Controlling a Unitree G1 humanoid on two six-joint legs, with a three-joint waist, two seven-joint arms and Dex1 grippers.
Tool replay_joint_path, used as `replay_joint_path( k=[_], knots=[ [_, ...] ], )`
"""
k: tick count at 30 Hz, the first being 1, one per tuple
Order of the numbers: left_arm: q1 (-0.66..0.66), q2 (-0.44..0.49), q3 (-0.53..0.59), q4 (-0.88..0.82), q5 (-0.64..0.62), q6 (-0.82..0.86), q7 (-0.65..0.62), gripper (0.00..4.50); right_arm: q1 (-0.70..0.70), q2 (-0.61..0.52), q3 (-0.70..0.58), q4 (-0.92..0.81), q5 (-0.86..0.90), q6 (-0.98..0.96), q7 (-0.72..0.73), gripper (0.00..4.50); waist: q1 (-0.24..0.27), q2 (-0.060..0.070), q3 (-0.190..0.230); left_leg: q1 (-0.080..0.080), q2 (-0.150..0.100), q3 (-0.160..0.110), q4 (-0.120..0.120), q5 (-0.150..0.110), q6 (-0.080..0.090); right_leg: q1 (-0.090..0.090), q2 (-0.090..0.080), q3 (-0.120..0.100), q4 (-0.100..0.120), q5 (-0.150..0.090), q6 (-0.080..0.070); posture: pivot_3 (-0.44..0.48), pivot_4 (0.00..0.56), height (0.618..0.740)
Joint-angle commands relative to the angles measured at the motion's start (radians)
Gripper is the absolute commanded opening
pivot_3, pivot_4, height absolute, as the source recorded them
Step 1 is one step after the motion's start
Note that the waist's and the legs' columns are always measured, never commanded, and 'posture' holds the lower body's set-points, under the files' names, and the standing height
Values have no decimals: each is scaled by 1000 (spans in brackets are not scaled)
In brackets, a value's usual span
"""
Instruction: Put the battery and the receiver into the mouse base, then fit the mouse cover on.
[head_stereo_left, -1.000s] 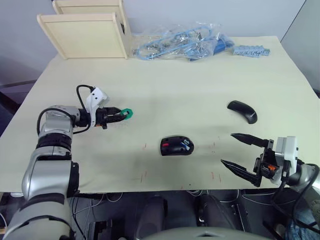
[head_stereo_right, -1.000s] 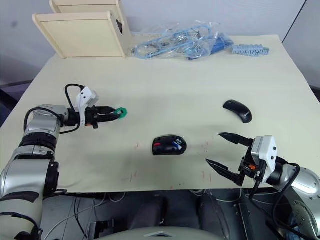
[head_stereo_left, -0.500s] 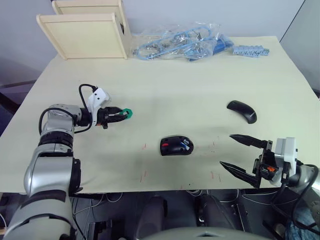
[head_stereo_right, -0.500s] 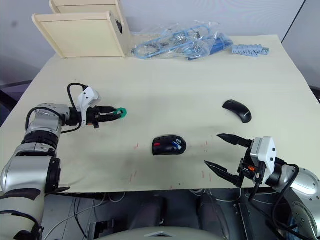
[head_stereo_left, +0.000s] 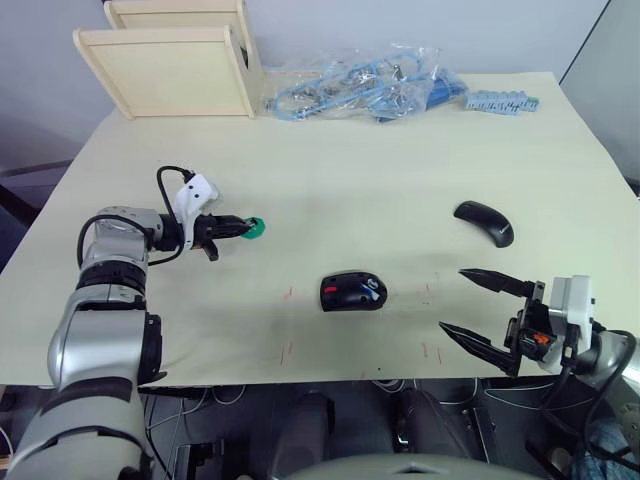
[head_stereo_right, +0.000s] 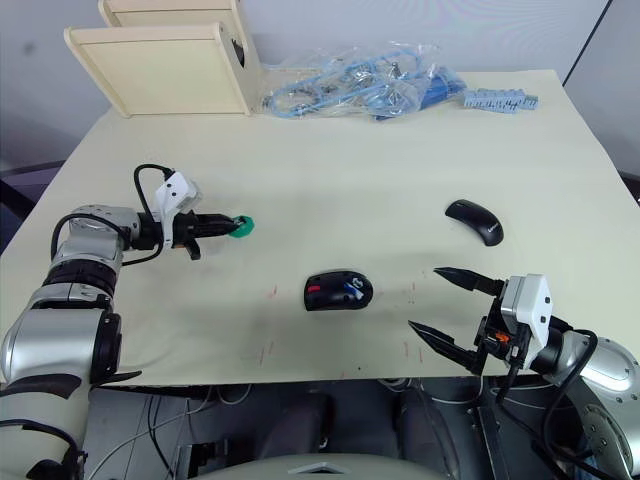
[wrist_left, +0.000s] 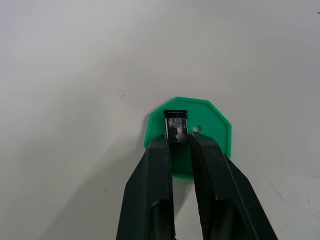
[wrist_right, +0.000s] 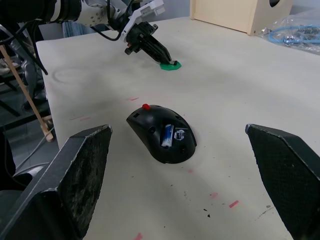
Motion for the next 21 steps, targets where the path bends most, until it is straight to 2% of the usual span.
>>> replay_joint_path(
  k=[1, 10, 16, 21],
  knots=[
    [-12, 7, 14, 8, 1, -16, -10, 51, 0, 2, 3, -39, 4, -18, -4, 4500, 0, 0, 0, 0, 0, 0, 0, 0, 0, 0, 0, 0, 0, 0, 0, 0, 150, 740],
    [0, 48, 46, -66, -46, 1, -131, 51, -16, -4, 19, -47, 12, 3, -18, 4500, -1, 0, 0, 0, 0, 0, 0, 0, 0, 0, 0, 0, 0, 0, 0, 0, 150, 740],
    [93, 89, 71, -302, -124, 97, -252, 51, -64, -10, 40, -44, 27, 37, -29, 4500, -2, 0, 0, 0, 0, 0, 0, 0, 0, 0, 0, 0, 0, 0, 0, 0, 150, 740],
    [227, 111, 89, -640, -219, 251, -276, 51, -142, -9, 95, -33, 29, 124, -79, 4500, -2, 0, 0, 0, 0, 0, 0, 0, 0, 0, 0, 0, 0, 0, 0, 0, 150, 740]
  ],
)
